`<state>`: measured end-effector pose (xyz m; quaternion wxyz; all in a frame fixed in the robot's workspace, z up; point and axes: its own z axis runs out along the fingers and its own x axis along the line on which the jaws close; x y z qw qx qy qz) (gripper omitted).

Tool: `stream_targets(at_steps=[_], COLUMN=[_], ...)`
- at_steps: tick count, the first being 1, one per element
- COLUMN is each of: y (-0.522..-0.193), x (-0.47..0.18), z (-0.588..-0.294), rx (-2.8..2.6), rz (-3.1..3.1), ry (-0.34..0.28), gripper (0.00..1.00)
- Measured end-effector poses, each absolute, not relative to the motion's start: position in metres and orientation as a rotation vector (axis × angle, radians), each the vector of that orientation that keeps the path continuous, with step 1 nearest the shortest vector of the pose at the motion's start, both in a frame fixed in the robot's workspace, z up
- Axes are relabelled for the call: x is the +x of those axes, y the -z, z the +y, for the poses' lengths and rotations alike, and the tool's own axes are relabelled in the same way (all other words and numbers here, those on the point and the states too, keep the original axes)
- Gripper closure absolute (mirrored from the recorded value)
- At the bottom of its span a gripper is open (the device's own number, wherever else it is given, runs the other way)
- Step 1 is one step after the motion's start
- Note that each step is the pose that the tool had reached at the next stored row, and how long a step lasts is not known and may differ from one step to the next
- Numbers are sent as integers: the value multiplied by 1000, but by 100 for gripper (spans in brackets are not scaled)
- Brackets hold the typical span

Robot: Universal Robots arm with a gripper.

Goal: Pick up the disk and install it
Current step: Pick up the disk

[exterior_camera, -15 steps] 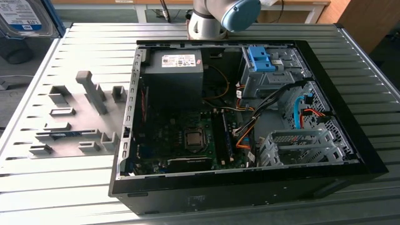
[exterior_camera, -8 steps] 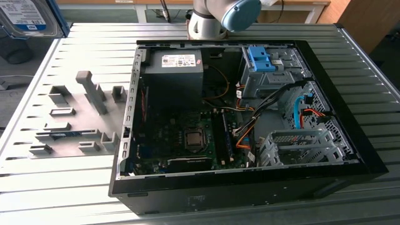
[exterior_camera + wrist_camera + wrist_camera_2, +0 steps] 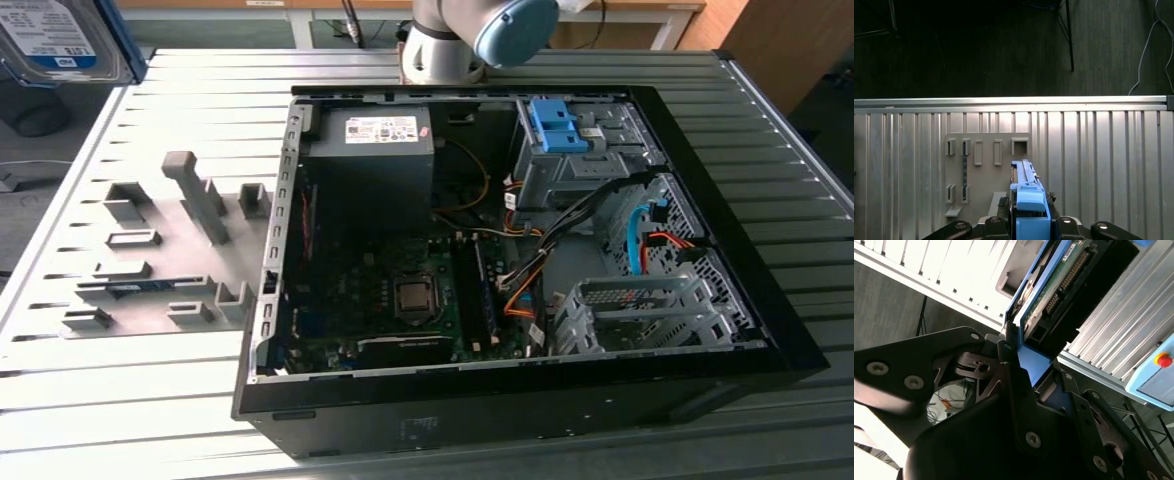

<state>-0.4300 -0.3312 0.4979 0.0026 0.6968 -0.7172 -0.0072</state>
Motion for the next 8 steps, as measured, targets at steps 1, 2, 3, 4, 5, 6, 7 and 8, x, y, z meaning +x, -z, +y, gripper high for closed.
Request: stream_targets(at_steps=[1,2,3,4,5,6,7,8], y=[-498,-498,-498,-498,-498,-498,-498,-498], x=[-430,-430,-430,-430,-430,-430,-430,-430], z=[-333,-335,-336,-338,-340,-341,-342,-342], rx=[2186,2186,2186,2186,2186,2186,2187,2190], rz=[-2249,-2249,-2249,-2249,-2249,-2249,-2248,-2245], ry=[22,22,22,22,22,22,23,23], gripper=[63,63,63,63,63,63,63,63])
